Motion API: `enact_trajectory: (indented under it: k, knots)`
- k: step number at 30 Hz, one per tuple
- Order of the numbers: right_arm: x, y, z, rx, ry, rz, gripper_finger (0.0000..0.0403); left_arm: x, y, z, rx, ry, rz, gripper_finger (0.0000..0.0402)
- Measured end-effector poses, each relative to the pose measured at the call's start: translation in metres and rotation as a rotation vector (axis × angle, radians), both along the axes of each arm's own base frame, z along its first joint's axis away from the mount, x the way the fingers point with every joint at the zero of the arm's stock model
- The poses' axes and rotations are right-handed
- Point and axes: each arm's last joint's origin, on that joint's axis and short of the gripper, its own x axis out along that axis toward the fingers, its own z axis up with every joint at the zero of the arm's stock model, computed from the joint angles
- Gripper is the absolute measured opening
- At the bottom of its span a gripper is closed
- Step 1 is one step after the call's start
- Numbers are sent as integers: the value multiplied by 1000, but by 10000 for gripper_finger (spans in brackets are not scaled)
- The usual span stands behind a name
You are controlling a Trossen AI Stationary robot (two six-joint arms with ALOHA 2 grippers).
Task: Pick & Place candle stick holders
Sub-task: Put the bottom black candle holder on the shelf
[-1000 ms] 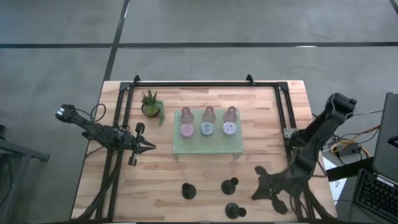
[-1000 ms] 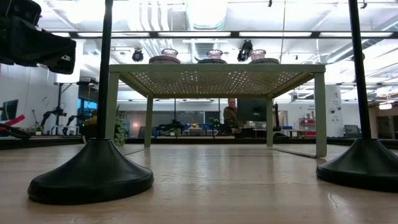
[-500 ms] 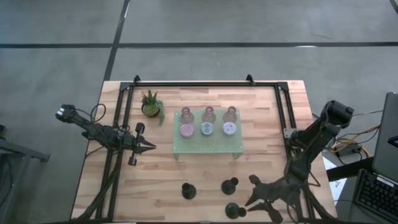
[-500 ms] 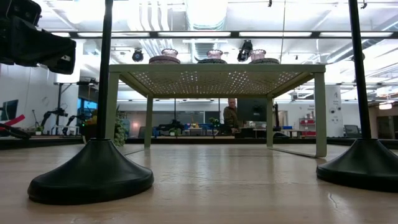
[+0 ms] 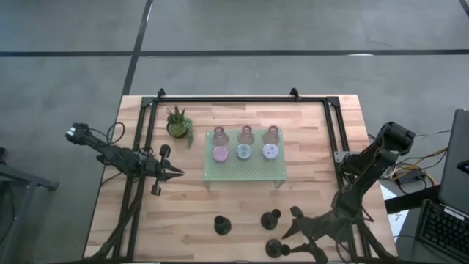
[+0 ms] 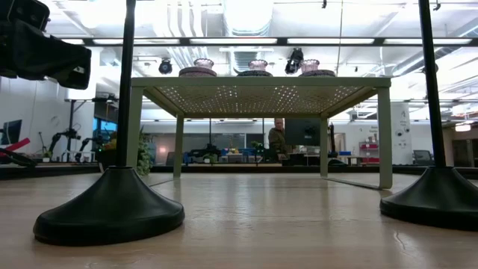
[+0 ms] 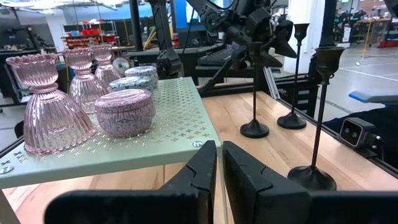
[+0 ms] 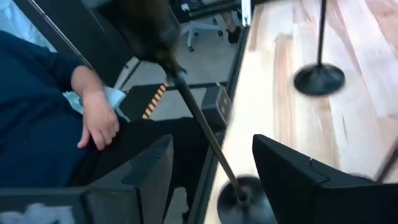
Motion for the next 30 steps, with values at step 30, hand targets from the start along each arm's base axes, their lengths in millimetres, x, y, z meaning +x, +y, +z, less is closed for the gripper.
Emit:
enact_trajectory:
  k: [30]
  knots:
    - [21, 11, 6, -128, -107, 39, 177, 0, 0, -1, 6, 12, 0, 32]
